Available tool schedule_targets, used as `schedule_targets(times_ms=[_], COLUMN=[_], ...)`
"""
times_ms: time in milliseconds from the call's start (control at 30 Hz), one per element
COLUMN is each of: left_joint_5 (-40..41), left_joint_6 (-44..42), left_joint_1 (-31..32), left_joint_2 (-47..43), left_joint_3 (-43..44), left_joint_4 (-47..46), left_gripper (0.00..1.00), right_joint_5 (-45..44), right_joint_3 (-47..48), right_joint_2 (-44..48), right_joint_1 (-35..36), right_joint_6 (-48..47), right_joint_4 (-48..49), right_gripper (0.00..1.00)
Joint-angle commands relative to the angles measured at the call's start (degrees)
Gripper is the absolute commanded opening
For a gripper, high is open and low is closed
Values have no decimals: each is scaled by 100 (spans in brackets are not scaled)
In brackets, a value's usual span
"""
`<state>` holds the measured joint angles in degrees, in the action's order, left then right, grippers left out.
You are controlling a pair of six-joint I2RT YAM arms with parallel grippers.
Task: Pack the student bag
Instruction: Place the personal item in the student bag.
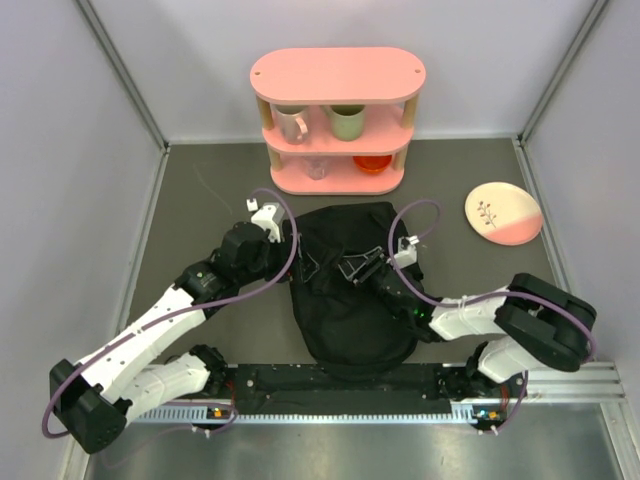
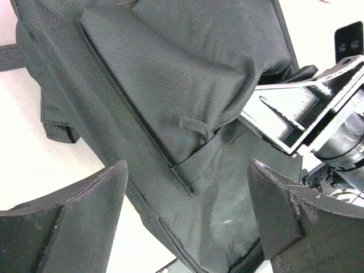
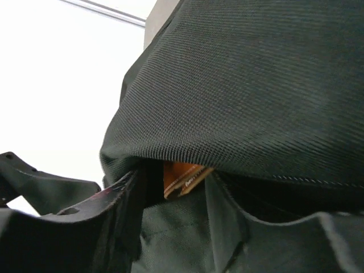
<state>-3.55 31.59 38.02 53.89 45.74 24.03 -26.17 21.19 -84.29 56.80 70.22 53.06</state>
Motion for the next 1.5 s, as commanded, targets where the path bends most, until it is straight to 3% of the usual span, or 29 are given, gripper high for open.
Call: schedule_targets(times_ms=[0,33,67,200,467,700,767,900,1067,1200,1400,1467], left_joint_5=[-5,-31,-49,-58,-58,-75,-58,12,30,30,21,4], left_joint_6=[-4,-4,-4,-13,31,49,57,93,101,84,75,75], left_joint_1=[-40,-32,-32,-40,-32,-32,-40,-40,-40,-40,-49,-49], left_joint_2=[-28,-1,-1,17,-54,-54,-71,-150,-133,-54,87,104], left_joint_3=[-47,-47,-47,-21,-117,-109,-117,-223,-320,-364,-302,-250], left_joint_4=[-179,-180,-188,-145,-144,-136,-118,-118,-127,-162,-241,-250], left_gripper=[90,90,90,90,90,90,90,90,90,91,91,91], right_joint_5=[209,261,314,394,366,429,534,456,-18,-116,113,51], right_joint_3=[-133,-124,-107,-71,331,992,1054,791,667,527,570,544], right_joint_2=[387,378,352,273,19,-983,-1132,-985,-194,517,967,976], right_joint_1=[-72,-98,-107,-116,-388,-599,-608,-599,-608,-608,-608,-617], right_joint_6=[54,71,106,229,142,238,317,405,677,345,-43,-139], right_joint_4=[-428,-384,-375,-305,-226,265,285,4,-2310,-2757,-3493,-3461], right_gripper=[39,33,20,1,0,0,2,17,36,52,59,55])
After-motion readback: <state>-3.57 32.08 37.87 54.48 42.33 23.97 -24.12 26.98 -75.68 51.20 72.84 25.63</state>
